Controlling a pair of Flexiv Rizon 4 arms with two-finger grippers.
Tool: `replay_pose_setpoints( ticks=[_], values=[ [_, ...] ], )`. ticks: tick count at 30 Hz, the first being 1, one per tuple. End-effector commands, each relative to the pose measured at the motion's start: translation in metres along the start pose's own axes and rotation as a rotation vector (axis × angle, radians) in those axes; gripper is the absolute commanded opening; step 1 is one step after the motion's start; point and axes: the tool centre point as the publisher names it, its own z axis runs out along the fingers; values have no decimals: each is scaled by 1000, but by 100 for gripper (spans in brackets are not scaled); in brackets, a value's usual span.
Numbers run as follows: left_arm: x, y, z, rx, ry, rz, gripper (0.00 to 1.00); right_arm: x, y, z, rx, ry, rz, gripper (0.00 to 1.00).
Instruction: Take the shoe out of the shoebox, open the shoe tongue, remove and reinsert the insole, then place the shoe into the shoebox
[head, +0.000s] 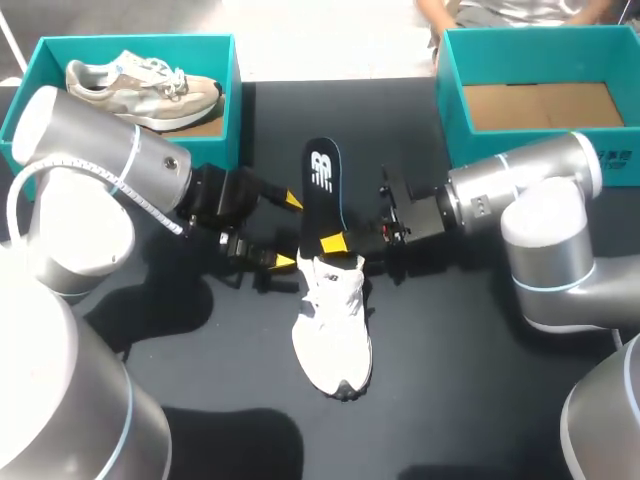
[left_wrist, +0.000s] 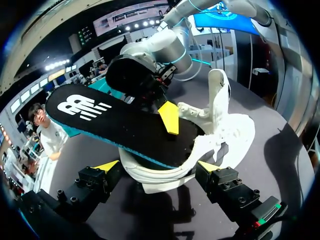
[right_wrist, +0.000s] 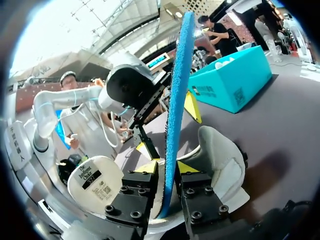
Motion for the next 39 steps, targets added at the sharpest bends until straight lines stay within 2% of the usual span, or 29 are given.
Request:
replay_pose_setpoints(
  ticks=[1, 3, 5, 10, 17, 21, 23, 25, 27, 29, 35, 36, 38, 39],
  values=[
    [0, -1, 0, -5, 1, 0, 100, -8, 12, 3, 19, 10, -8, 21],
    [0, -1, 0, -5, 1, 0, 100, -12, 14, 4, 18, 14, -14, 15],
    [0, -1, 0, -5, 1, 0, 100, -14, 14, 5, 25, 25, -13, 0],
    [0, -1, 0, -5, 1, 0, 100, -13, 3, 10, 68, 65, 25, 0],
    [0, -1, 0, -5, 1, 0, 100, 3, -27, 16, 121, 87, 114, 0],
    [0, -1, 0, -5, 1, 0, 100, 8, -35, 16, 114, 82, 132, 0],
    [0, -1, 0, -5, 1, 0, 100, 8, -32, 13, 101, 65, 121, 0],
    [0, -1, 0, -5, 1, 0, 100, 7, -24, 11, 99, 55, 99, 14],
    [0, -1, 0, -5, 1, 0, 100, 5, -15, 9, 100, 51, 74, 24],
    [0, -1, 0, -5, 1, 0, 100, 2, -5, 8, 104, 49, 50, 27],
    [0, -1, 0, -5, 1, 0, 100, -18, 14, 7, 92, 54, 4, 22],
    [0, -1, 0, -5, 1, 0, 100, -20, 16, 7, 96, 57, 0, 19],
    [0, -1, 0, -5, 1, 0, 100, -23, 16, 6, 112, 63, 3, 0],
    [0, -1, 0, -5, 1, 0, 100, -24, 15, 6, 118, 65, 9, 0]
  ],
)
